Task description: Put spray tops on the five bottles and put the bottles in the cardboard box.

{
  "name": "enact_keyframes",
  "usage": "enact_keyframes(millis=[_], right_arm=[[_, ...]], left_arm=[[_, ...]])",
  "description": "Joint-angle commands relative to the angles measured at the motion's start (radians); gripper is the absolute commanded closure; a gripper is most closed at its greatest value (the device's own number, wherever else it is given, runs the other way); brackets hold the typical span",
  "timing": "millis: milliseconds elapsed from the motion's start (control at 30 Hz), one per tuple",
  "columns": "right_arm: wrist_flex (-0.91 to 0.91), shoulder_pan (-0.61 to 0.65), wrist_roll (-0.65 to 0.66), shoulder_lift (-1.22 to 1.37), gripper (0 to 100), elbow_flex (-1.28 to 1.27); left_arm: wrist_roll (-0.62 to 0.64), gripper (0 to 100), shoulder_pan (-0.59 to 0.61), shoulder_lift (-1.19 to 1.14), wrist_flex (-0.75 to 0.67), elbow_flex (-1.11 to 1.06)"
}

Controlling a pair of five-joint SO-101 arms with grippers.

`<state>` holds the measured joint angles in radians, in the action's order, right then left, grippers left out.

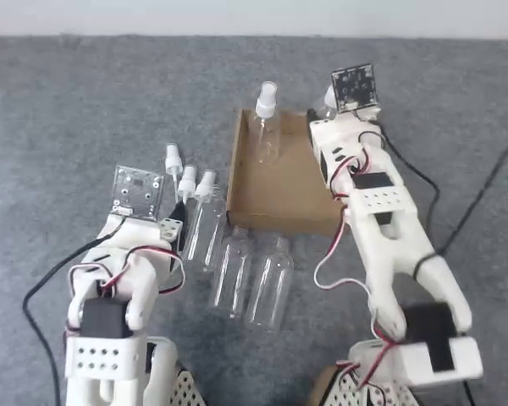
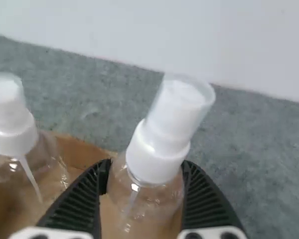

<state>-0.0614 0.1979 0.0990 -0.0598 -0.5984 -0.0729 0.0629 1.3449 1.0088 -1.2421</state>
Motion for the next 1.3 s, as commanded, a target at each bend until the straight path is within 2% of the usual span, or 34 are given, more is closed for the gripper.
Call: enact_keyframes(millis=[0,133,367,733,1267], right_arm=[[0.087,-0.004,0.009,0.022,99.2,0.043],[0.107,-0.004,0.011,0.074,99.2,0.072],[0.008,-0.005,0.009,0.154,99.2,0.195],[-0.077,0.007,0.015,0.174,98.8,0.230],[-0.077,0.008,0.009,0.176,98.7,0.232]], left_arm=[[-0.008,87,-0.006,-0.015,-0.017,0.062],[-0.008,87,-0.006,-0.015,-0.017,0.062],[-0.008,87,-0.006,-0.015,-0.017,0.059],[-0.008,87,-0.006,-0.015,-0.017,0.058],[-0.008,87,-0.006,-0.015,-0.017,0.056]])
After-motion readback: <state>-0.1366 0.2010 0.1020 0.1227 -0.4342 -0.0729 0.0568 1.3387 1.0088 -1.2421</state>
